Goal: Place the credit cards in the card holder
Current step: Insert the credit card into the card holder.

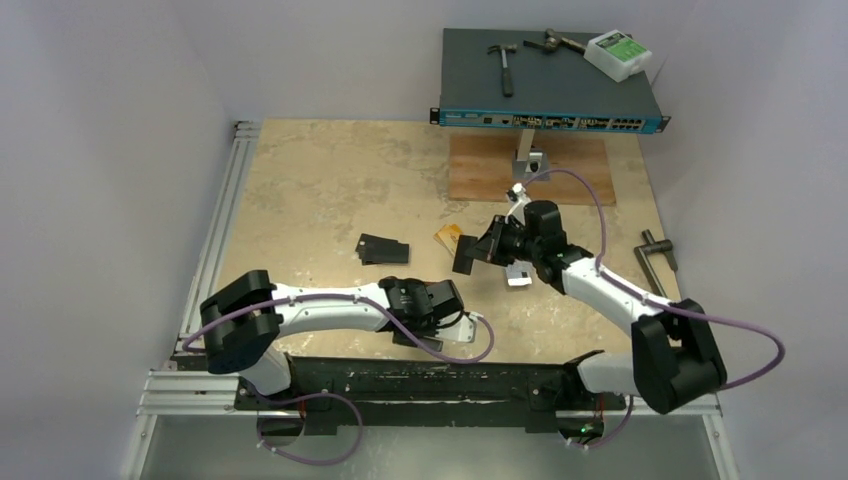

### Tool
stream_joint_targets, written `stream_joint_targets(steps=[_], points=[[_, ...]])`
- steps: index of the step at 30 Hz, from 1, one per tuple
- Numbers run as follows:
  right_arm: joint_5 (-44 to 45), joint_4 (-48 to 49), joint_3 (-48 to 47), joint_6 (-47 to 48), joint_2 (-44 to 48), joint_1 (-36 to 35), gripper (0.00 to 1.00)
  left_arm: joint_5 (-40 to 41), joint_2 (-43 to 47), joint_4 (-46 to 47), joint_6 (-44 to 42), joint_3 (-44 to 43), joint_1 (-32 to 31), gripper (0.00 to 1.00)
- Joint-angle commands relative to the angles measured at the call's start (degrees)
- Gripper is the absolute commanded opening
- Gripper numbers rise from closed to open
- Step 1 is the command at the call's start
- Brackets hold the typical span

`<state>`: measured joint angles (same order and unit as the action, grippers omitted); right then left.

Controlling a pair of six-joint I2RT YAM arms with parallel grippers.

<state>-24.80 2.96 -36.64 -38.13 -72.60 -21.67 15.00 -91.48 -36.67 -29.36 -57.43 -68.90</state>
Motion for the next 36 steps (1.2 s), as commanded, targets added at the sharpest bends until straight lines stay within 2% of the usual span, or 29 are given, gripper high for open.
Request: stream_joint_targets(steps=[1,6,10,21,26,33,36], points=[[-1.8,6.4,-5.1,1.5,-5.6,0.1,0.00,3.0,0.3,4.8,-4.0,1.2,-0.1,0.77],[-3.1,8.7,-9.3,2.2,-12.6,-1.8,0.00,6.2,-0.5,7.4,-7.2,1.4,1.0,0.70],[-1.3,9.0,-12.2,3.2,-17.1,-5.1,0.00,4.6,-0.8,6.9,-8.3,1.7,3.1,0.66],[2.4,9.6,-16.3,5.2,-26.1,-9.7,0.00,-3.7,0.5,2.4,-8.1,1.5,3.7,0.66],[2.6,9.4,-15.9,5.8,-27.1,-10.6,0.00,-1.6,-1.9,5.6,-10.1,1.9,4.6,0.66],[1.3,10.2,-14.3,5.5,-27.9,-11.4,0.00,2.6,-3.2,9.8,-11.5,2.1,5.8,0.53],[1.1,10.2,-13.9,5.4,-28.2,-11.9,0.00,4.6,-2.7,11.7,-12.0,2.2,5.9,0.43]])
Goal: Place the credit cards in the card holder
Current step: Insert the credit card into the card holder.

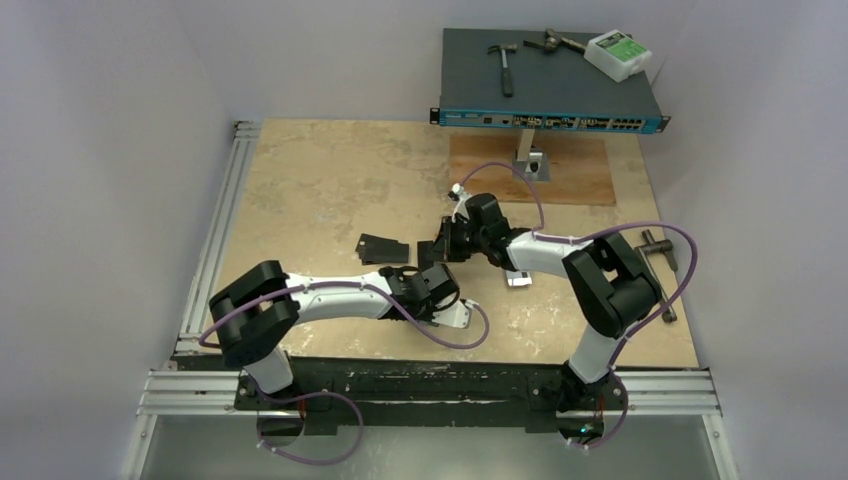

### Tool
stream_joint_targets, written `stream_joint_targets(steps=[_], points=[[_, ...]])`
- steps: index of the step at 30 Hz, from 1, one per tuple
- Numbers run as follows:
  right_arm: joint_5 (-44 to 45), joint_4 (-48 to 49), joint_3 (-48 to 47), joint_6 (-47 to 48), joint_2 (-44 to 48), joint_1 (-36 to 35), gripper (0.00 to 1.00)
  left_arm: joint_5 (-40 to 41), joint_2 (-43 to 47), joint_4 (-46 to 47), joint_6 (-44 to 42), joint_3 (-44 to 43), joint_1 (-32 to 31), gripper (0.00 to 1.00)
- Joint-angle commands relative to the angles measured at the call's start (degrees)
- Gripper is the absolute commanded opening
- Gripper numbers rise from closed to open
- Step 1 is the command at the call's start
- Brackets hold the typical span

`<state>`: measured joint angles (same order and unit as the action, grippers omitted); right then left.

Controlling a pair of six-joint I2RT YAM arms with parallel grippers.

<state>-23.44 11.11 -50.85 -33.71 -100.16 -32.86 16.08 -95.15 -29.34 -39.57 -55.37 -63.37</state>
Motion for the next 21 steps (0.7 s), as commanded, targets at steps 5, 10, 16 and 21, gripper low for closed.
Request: stream_joint_targets(steps=[5,10,16,21], points=[[-0.6,2.5,0.8,0.9,-1.4,-1.5,0.00,5.0,4.0,6.9,-1.3,-0.6,0.5,0.33],[-1.0,2.8,0.9,0.5,-1.7,-2.2,0.00,5.4,4.6,7.7,-1.1,-1.4,0.7,0.32],[-2.0,3.4,2.1,0.1,-1.2,-2.6,0.00,7.1,3.0,9.9,-0.4,-1.6,1.3,0.33],[-2.7,3.6,2.3,0.0,-0.8,-2.8,0.00,6.5,0.8,8.0,0.8,-3.8,2.3,0.33]])
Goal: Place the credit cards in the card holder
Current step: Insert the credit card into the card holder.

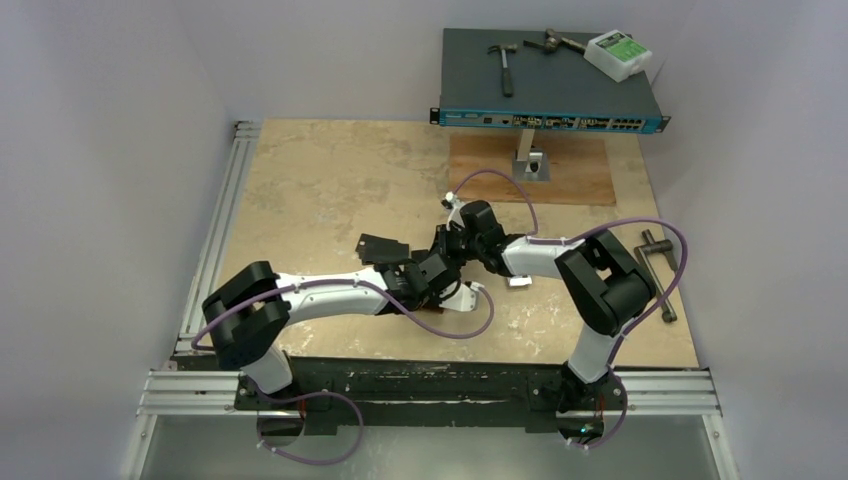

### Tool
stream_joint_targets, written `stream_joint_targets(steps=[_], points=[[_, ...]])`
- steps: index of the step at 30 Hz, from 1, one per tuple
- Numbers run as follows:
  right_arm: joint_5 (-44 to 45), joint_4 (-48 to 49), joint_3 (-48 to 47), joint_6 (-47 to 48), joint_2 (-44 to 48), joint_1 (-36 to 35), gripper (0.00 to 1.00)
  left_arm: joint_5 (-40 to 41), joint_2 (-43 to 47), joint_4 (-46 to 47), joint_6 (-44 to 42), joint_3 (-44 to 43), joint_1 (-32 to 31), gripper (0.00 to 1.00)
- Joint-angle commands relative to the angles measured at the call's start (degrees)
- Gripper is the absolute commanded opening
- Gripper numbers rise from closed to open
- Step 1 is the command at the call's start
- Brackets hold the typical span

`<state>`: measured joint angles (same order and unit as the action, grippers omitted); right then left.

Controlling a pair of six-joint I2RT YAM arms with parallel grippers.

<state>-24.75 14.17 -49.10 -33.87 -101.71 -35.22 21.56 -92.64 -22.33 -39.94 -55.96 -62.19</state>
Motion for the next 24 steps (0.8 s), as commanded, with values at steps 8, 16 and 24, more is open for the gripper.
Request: stream_joint_targets(steps=[8,16,24], points=[[3.4,-3.6,-2.1,1.0,4.9,0.5,0.00,-6.5,-0.6,-11.2,9.3,-8.6,3.8,0.00],[19.9,-11.2,-2.1,-1.7,20.6,4.1,0.00,-9.4,5.3,-20.5,17.3,-8.9,6.6,0.00],[27.7,-11.4,10.6,-10.3,39.4,4.0,0.00,-15.8,4.0,-28.6,32.3,-16.0,13.5,0.00]])
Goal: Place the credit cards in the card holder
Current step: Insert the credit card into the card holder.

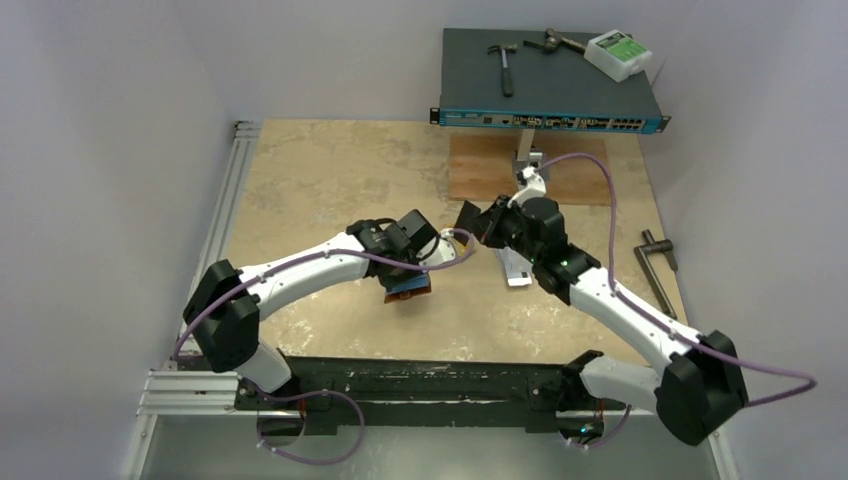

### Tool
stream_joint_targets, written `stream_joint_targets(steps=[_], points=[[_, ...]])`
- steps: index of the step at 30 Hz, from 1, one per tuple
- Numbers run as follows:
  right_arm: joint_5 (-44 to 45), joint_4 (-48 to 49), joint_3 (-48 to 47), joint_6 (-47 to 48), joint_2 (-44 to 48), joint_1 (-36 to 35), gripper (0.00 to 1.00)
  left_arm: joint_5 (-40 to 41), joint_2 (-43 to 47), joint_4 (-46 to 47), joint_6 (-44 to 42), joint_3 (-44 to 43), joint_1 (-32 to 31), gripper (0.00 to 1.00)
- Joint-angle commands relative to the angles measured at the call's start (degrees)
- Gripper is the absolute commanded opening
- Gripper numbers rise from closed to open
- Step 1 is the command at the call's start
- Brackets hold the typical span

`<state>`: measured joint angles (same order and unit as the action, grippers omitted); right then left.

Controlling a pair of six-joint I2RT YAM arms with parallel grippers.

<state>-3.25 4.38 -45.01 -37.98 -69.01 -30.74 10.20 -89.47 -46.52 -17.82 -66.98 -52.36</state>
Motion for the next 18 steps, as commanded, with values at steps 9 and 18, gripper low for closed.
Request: stream_joint_targets(steps=[9,18], points=[[6.0,-1.4,8.5,-13.6,14.1,-2.4,0.00,-18.9,-2.6,-6.2,21.7,-10.1,12.4,0.00],[14.5,0.8,1.8,-15.5,10.3,-11.0,0.00,-20.7,-7.4,-6.3,26.1,-14.8,14.4,0.00]])
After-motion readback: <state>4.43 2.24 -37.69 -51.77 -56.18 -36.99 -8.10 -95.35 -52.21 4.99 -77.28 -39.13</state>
